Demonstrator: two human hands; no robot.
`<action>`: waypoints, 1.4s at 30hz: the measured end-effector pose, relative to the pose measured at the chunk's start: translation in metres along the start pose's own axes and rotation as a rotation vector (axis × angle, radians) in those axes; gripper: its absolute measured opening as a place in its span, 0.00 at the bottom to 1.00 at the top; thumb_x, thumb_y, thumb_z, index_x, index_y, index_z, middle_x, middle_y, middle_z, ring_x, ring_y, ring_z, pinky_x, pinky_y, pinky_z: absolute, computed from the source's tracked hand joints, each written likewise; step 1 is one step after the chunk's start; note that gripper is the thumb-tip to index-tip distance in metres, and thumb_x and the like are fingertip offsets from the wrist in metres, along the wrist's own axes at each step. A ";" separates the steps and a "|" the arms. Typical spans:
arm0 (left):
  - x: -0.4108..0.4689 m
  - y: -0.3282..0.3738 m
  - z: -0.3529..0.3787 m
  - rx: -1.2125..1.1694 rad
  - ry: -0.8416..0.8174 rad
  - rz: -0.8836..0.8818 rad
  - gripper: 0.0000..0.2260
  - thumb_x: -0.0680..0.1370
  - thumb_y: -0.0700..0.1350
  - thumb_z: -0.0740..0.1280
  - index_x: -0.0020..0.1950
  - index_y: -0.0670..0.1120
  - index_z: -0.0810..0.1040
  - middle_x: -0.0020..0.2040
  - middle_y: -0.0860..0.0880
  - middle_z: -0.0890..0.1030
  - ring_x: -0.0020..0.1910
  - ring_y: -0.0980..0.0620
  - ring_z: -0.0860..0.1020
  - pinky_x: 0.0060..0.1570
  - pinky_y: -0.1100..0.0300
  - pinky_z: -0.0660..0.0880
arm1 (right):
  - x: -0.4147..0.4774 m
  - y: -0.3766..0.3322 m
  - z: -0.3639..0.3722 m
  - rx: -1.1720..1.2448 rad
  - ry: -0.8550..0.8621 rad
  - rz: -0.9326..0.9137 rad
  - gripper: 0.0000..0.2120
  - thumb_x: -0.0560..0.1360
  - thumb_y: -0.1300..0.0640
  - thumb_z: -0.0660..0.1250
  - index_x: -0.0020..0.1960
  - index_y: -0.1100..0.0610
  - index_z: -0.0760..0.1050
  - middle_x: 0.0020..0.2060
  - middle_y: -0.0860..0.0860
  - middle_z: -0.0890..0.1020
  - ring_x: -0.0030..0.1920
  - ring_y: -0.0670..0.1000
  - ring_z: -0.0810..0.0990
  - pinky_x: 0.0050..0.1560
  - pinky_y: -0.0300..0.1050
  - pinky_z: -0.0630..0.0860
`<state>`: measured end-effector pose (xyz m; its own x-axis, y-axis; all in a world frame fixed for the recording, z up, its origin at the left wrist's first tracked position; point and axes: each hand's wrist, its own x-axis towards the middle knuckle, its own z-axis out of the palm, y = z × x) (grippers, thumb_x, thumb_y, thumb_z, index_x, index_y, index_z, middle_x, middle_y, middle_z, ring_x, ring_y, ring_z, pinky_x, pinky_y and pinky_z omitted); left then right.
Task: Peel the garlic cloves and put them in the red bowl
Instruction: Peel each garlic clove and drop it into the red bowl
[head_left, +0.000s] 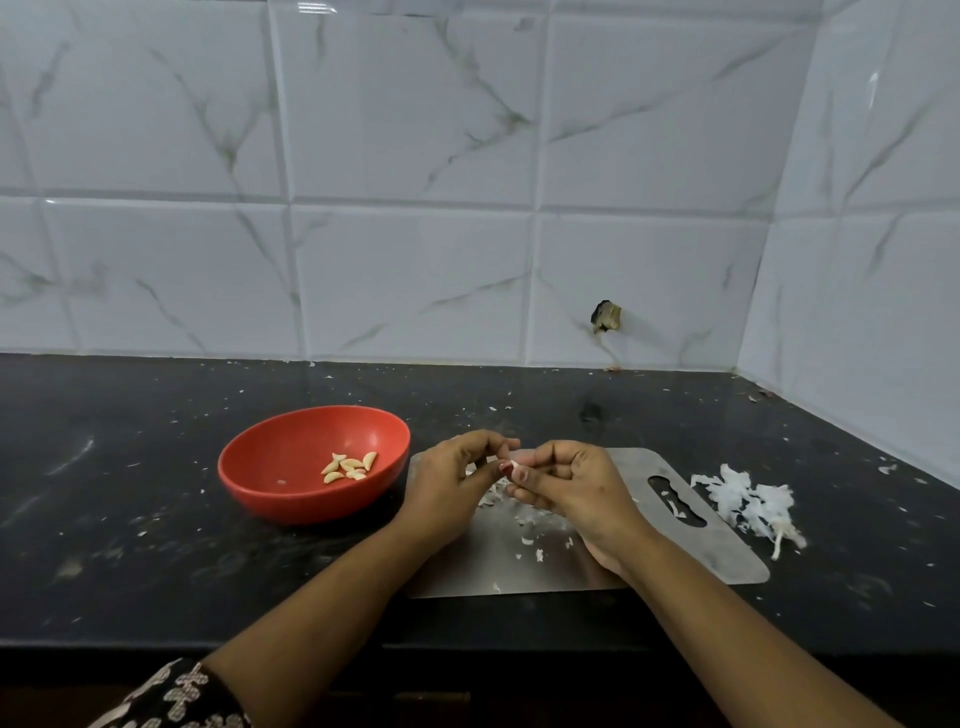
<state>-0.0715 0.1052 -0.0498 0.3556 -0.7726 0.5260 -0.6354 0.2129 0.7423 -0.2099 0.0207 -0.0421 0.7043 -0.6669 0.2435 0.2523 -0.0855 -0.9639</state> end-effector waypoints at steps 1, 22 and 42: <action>-0.001 0.001 0.001 0.006 -0.009 0.013 0.08 0.77 0.41 0.68 0.41 0.53 0.76 0.55 0.56 0.82 0.56 0.57 0.79 0.56 0.48 0.77 | 0.000 0.000 0.000 0.002 0.003 0.002 0.04 0.73 0.69 0.70 0.48 0.67 0.80 0.42 0.62 0.85 0.41 0.54 0.85 0.41 0.38 0.81; -0.004 0.002 0.004 0.190 0.085 0.032 0.08 0.75 0.36 0.69 0.44 0.50 0.82 0.39 0.59 0.82 0.37 0.63 0.79 0.40 0.69 0.73 | 0.004 -0.001 -0.002 -0.043 0.112 0.016 0.05 0.77 0.66 0.66 0.52 0.63 0.79 0.37 0.55 0.84 0.36 0.47 0.82 0.40 0.37 0.80; -0.003 -0.001 0.002 0.231 0.168 0.166 0.05 0.74 0.42 0.72 0.43 0.52 0.80 0.44 0.59 0.79 0.39 0.63 0.74 0.40 0.67 0.70 | 0.002 -0.002 -0.002 -0.085 -0.037 0.054 0.06 0.77 0.65 0.65 0.52 0.64 0.80 0.37 0.55 0.84 0.36 0.47 0.81 0.40 0.37 0.79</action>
<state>-0.0734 0.1066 -0.0528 0.3301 -0.6252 0.7072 -0.8258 0.1716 0.5372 -0.2108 0.0178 -0.0398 0.7399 -0.6443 0.1933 0.1573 -0.1136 -0.9810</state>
